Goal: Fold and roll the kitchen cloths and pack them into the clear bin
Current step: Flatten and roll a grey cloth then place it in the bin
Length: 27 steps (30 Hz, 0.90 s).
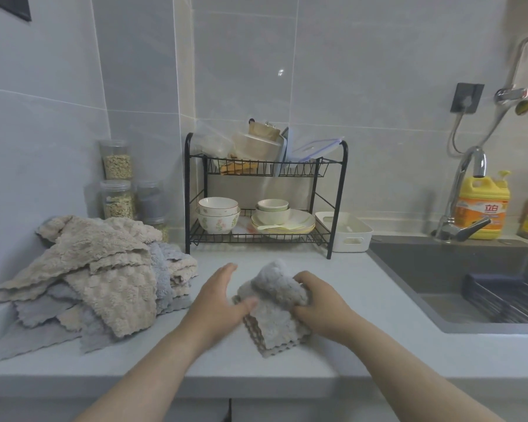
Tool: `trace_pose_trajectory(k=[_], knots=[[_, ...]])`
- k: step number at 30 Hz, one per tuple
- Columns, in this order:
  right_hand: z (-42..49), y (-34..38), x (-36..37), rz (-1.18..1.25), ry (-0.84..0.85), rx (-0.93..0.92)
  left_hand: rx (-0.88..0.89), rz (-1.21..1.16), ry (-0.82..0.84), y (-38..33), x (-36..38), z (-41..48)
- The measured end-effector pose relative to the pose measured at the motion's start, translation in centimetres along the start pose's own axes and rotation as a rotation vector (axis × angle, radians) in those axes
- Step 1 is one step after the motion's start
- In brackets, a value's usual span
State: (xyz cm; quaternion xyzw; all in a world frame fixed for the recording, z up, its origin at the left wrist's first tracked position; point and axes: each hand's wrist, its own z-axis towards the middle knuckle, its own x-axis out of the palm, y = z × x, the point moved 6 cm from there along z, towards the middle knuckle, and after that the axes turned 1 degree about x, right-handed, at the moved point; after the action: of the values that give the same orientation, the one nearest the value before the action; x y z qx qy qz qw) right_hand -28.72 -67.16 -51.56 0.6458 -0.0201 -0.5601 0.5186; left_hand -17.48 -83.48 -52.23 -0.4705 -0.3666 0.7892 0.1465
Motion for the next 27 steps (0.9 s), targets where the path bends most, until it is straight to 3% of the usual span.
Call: trace_pose_trajectory(k=[4, 7, 10, 20, 23, 27], knots=[[0.5, 0.3, -0.4, 0.33, 0.091, -0.018, -0.072, -0.23, 0.23, -0.6, 1.6, 2.3], [1.3, -1.7, -1.0, 0.651, -0.021, 0.106, -0.213, -0.536, 0.188, -0.2, 2.3, 2.8], [0.9, -3.1, 0.4, 0.772, 0.048, 0.233, -0.313, -0.815, 0.138, 0.2, 3.4, 2.2], [0.5, -4.0, 0.3, 1.04, -0.038, 0.182, -0.355, -0.975, 0.077, 0.9, 3.3, 2.1], [0.4, -4.0, 0.2, 1.136, 0.008, 0.132, -0.328, -0.961, 0.05, 0.5, 3.2, 2.0], [0.5, -3.9, 0.3, 1.086, 0.074, 0.09, -0.307, -1.021, 0.046, 0.3, 3.2, 2.0]])
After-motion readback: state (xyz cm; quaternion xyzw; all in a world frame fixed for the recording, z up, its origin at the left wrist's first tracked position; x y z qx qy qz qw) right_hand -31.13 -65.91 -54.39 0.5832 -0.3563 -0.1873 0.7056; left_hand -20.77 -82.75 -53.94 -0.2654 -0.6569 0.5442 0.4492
